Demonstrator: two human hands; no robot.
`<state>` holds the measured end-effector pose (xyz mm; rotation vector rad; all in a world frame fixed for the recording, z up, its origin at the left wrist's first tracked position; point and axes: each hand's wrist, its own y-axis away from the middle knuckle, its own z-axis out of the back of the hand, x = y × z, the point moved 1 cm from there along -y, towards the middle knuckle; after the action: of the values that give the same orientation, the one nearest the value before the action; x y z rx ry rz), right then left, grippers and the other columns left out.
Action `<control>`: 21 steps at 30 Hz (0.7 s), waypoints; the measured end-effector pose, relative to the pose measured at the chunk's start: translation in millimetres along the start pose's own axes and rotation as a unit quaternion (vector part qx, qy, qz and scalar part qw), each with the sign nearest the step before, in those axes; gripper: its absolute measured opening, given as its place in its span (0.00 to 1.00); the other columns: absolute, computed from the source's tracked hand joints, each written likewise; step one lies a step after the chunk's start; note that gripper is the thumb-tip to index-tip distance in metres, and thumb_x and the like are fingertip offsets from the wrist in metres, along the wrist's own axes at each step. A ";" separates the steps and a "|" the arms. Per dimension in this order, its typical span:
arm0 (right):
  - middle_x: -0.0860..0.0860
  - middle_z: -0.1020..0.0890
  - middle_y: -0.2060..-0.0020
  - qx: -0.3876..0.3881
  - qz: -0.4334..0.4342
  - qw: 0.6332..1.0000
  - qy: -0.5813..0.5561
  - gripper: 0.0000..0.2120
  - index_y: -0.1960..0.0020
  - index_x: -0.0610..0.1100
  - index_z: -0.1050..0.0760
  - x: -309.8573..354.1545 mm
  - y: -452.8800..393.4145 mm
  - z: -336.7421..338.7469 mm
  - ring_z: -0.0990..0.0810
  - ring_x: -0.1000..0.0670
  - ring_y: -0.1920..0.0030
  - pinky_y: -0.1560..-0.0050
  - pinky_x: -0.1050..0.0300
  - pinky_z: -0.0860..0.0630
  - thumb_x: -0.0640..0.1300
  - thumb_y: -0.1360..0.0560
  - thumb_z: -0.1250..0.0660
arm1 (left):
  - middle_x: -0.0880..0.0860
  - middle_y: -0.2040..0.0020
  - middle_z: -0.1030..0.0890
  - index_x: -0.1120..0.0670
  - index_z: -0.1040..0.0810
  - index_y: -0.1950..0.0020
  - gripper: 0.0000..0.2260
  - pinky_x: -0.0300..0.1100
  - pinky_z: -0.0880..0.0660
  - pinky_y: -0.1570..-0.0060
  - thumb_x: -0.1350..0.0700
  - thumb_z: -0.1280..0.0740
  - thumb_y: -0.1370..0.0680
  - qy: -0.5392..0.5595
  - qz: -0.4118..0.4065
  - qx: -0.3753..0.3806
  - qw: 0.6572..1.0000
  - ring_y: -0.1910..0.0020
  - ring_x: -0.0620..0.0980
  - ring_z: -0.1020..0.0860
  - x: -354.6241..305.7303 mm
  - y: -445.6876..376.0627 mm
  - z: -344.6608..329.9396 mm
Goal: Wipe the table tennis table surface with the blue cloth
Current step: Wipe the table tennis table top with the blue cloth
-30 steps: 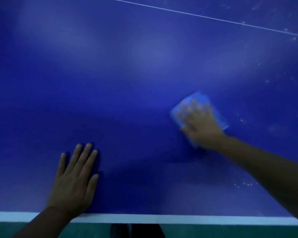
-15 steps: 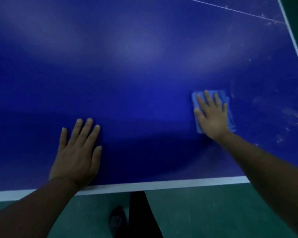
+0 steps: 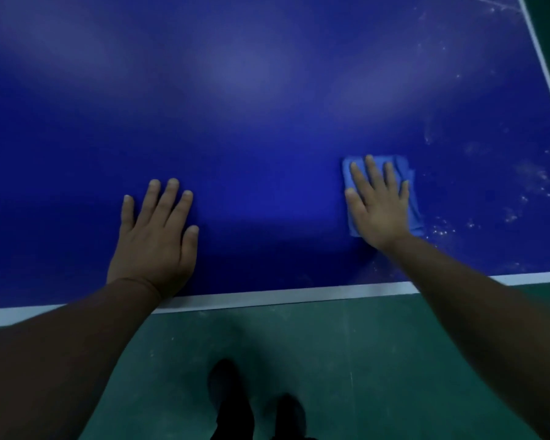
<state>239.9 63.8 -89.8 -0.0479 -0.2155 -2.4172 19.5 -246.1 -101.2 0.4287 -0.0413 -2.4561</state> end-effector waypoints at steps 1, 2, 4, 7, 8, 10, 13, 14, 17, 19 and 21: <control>0.52 0.48 0.20 -0.008 0.021 1.000 0.015 0.34 0.20 0.56 0.47 21.5 6.5 -3.2 0.53 0.42 0.20 0.25 0.31 0.54 0.66 0.23 0.62 | 0.52 0.18 0.49 0.53 0.44 0.19 0.31 0.57 0.62 0.23 0.42 0.58 0.19 0.001 -0.001 0.000 1.000 0.19 0.50 0.58 0.1 0.2 0.0; 0.50 0.44 0.20 -0.010 0.099 0.995 0.028 0.32 0.20 0.55 0.45 41.3 20.3 -9.8 0.49 0.39 0.21 0.27 0.28 0.50 0.63 0.21 0.59 | 0.52 0.18 0.49 0.53 0.44 0.19 0.31 0.57 0.62 0.23 0.41 0.58 0.19 0.001 -0.003 0.000 1.000 0.19 0.50 0.57 -0.1 0.0 0.0; 0.49 0.40 0.21 0.006 0.332 0.942 0.056 0.27 0.21 0.54 0.43 59.8 64.1 -22.7 0.45 0.37 0.22 0.28 0.27 0.49 0.59 0.18 0.53 | 0.52 0.18 0.49 0.54 0.44 0.19 0.31 0.57 0.62 0.23 0.41 0.58 0.19 0.001 -0.003 0.000 1.000 0.19 0.50 0.57 -0.5 -0.3 0.3; 0.52 0.43 0.21 0.057 0.475 0.873 0.099 0.25 0.22 0.56 0.43 27.3 84.0 -17.4 0.49 0.39 0.21 0.25 0.32 0.53 0.61 0.17 0.54 | 0.52 0.18 0.49 0.54 0.44 0.19 0.31 0.56 0.62 0.23 0.41 0.58 0.20 0.006 -0.001 -0.001 1.000 0.19 0.50 0.57 -1.3 0.0 1.4; 0.53 0.44 0.22 0.039 0.438 0.893 0.096 0.26 0.22 0.57 0.45 11.5 70.0 -13.9 0.49 0.40 0.21 0.26 0.31 0.51 0.63 0.17 0.57 | 0.52 0.18 0.49 0.54 0.44 0.19 0.31 0.56 0.62 0.23 0.41 0.58 0.20 0.007 -0.001 -0.003 1.000 0.19 0.50 0.57 -1.5 0.2 1.2; 0.55 0.47 0.21 0.019 0.261 0.964 0.049 0.27 0.22 0.60 0.51 -3.4 34.9 -3.9 0.51 0.42 0.21 0.27 0.28 0.50 0.66 0.18 0.61 | 0.53 0.18 0.47 0.54 0.42 0.19 0.31 0.56 0.62 0.22 0.41 0.57 0.19 0.013 -0.003 -0.009 1.000 0.19 0.51 0.55 -1.3 1.0 1.4; 0.52 0.42 0.21 0.000 0.188 0.982 0.022 0.26 0.22 0.58 0.44 37.8 32.9 -9.7 0.49 0.41 0.21 0.28 0.26 0.49 0.62 0.18 0.55 | 0.53 0.18 0.47 0.54 0.42 0.19 0.32 0.56 0.62 0.22 0.41 0.57 0.20 0.016 -0.003 -0.011 1.000 0.19 0.51 0.55 -0.7 1.9 1.6; 0.50 0.40 0.21 0.002 0.274 0.961 0.034 0.26 0.22 0.56 0.41 53.7 46.9 -18.0 0.48 0.39 0.21 0.29 0.25 0.49 0.60 0.18 0.52 | 0.53 0.18 0.47 0.54 0.43 0.19 0.32 0.56 0.62 0.22 0.41 0.57 0.20 0.014 -0.003 -0.011 1.000 0.19 0.51 0.56 -0.8 2.1 1.8; 0.51 0.39 0.22 0.054 0.537 0.838 0.076 0.23 0.23 0.56 0.38 49.8 81.0 -18.4 0.49 0.38 0.21 0.26 0.29 0.52 0.58 0.17 0.48 | 0.53 0.18 0.47 0.54 0.42 0.19 0.32 0.56 0.61 0.22 0.41 0.57 0.20 0.018 0.000 -0.014 1.000 0.19 0.51 0.55 -1.0 2.5 2.9; 0.51 0.41 0.22 0.077 0.581 0.804 0.104 0.23 0.23 0.57 0.40 28.1 71.6 -6.6 0.49 0.39 0.21 0.27 0.27 0.51 0.58 0.17 0.48 | 0.54 0.18 0.47 0.55 0.42 0.19 0.32 0.57 0.61 0.22 0.41 0.57 0.20 0.015 -0.006 -0.011 1.000 0.19 0.52 0.54 -1.1 1.9 3.2; 0.52 0.44 0.21 0.077 0.535 0.834 0.112 0.24 0.22 0.57 0.42 17.5 45.9 -2.5 0.51 0.39 0.21 0.27 0.27 0.51 0.60 0.17 0.51 | 0.54 0.18 0.47 0.55 0.43 0.19 0.32 0.57 0.61 0.22 0.41 0.58 0.20 0.004 -0.007 -0.010 1.000 0.19 0.53 0.54 -1.8 1.2 3.6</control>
<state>256.8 18.0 -84.1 0.1540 -0.1969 -1.2575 20.4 -246.2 -97.1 0.4314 -0.0099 -2.4659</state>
